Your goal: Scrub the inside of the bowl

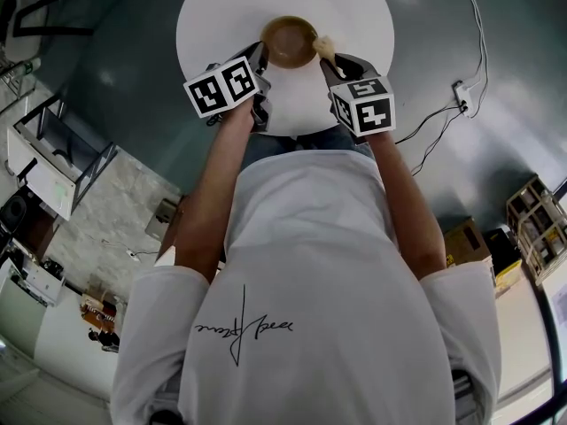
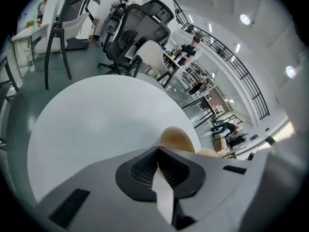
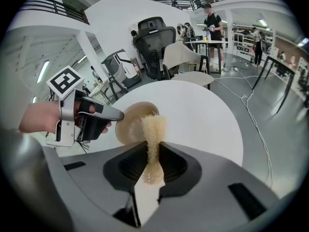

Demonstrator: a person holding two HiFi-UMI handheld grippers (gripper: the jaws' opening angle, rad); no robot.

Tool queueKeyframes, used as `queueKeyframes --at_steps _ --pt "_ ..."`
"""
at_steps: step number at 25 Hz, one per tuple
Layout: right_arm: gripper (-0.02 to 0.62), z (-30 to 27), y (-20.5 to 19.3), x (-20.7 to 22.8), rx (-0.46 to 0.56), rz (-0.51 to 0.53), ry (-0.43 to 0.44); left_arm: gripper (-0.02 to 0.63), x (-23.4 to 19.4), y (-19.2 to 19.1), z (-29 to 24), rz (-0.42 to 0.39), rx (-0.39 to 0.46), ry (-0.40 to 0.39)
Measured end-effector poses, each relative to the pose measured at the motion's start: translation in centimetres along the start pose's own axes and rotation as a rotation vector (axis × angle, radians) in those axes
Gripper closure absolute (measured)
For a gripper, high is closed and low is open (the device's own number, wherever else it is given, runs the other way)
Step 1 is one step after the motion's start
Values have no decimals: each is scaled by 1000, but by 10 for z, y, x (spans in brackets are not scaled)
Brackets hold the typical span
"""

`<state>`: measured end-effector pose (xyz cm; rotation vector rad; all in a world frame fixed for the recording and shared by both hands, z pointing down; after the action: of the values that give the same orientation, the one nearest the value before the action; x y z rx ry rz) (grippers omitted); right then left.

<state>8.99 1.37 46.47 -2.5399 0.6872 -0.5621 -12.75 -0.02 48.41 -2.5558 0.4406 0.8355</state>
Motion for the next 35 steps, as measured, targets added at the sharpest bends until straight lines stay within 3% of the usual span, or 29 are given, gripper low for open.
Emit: queueKeyframes --at_steps 5,35 --pt "511 1 -2 -5 -9 2 3 595 0 1 0 -32 -1 11" --pt "511 0 -11 -24 -27 -15 37 595 0 2 1 -20 5 -5"
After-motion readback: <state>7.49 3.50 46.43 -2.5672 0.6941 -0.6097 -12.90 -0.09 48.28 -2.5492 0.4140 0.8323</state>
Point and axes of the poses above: the fingertips, and each gripper's own axes: z backward along the fingers, x to its right, y out of its top, the point moved 9 cm from there along z, backward along the fingers, and after that the axes turned 4 degrees about z, right-handed, at the moved point
